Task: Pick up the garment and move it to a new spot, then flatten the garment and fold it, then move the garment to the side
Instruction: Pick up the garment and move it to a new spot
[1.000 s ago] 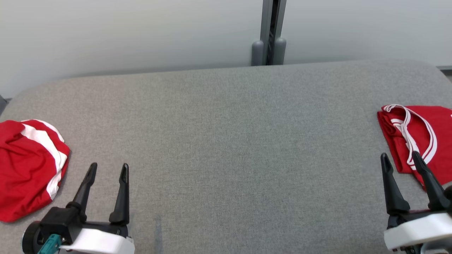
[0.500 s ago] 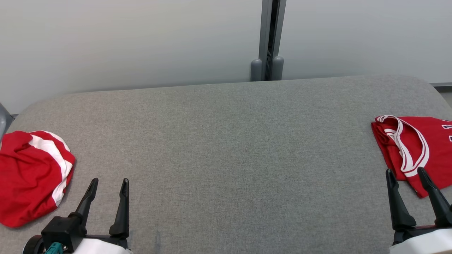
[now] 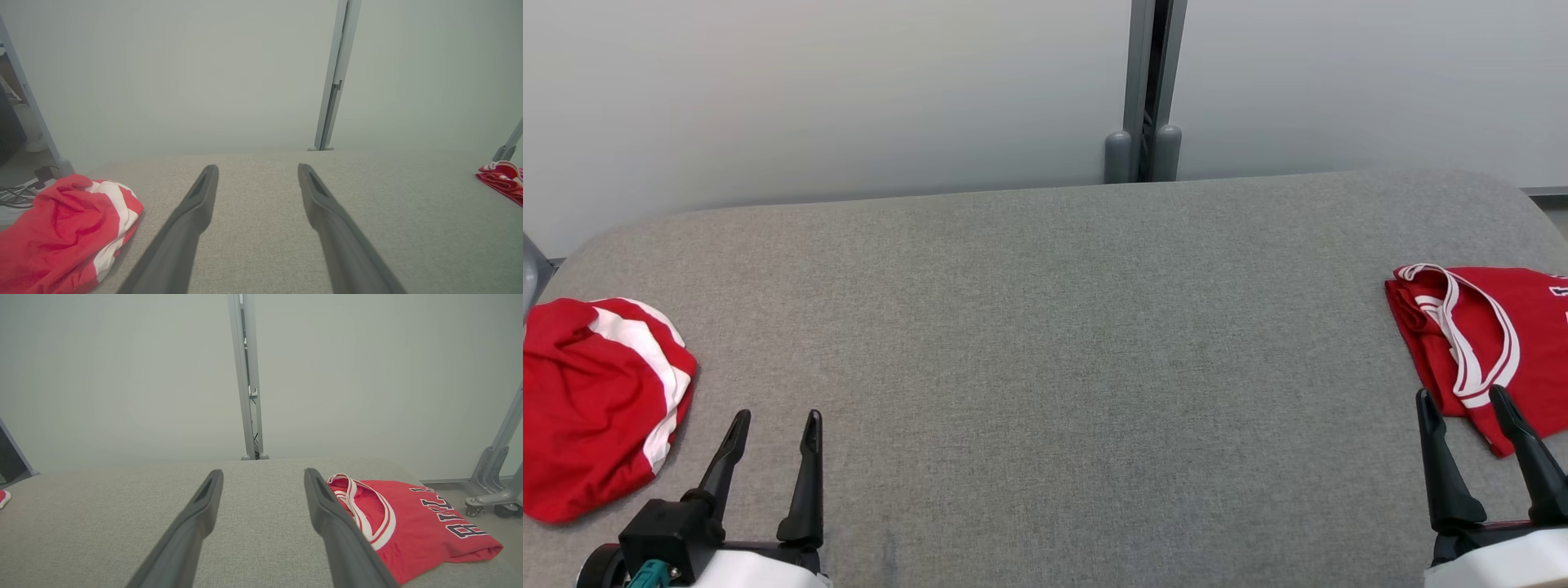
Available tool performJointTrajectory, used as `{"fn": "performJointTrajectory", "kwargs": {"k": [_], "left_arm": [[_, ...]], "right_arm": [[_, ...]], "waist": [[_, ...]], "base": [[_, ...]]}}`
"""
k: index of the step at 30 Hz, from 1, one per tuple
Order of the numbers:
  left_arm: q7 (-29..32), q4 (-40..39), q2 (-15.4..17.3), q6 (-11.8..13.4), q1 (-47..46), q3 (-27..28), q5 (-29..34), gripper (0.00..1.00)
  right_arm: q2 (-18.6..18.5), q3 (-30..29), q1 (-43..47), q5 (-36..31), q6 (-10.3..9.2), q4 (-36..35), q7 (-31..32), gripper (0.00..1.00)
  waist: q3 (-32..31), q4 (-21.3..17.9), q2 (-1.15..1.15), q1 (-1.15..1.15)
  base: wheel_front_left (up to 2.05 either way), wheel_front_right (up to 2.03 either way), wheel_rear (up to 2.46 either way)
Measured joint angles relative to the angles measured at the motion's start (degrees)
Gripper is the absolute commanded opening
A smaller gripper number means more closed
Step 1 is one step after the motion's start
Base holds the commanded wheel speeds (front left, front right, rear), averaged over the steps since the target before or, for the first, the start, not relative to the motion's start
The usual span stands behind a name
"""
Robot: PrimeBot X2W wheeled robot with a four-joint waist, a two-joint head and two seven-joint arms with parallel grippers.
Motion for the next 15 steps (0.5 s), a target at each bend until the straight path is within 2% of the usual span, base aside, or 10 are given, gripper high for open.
{"fn": "performJointTrajectory", "kwargs": {"k": [8, 15], "left_arm": [[0.0, -0.7, -0.4, 0.6, -0.9, -0.1, -0.3, 1.0], [-1.6, -1.0, -0.8, 0.6, -4.2, 0.5, -0.8, 1.0]], "right_arm": [[0.1, -0.6, 0.1, 0.3, 0.0, -0.4, 0.0, 1.0], [-0.7, 0.6, -2.4, 0.3, 0.0, -1.1, 0.1, 1.0]], "waist": [[-0.1, 1.3, 0.0, 0.0], [1.0, 6.7, 0.0, 0.0]], "base": [[0.0, 0.0, 0.0], [0.0, 0.0, 0.0]]}}
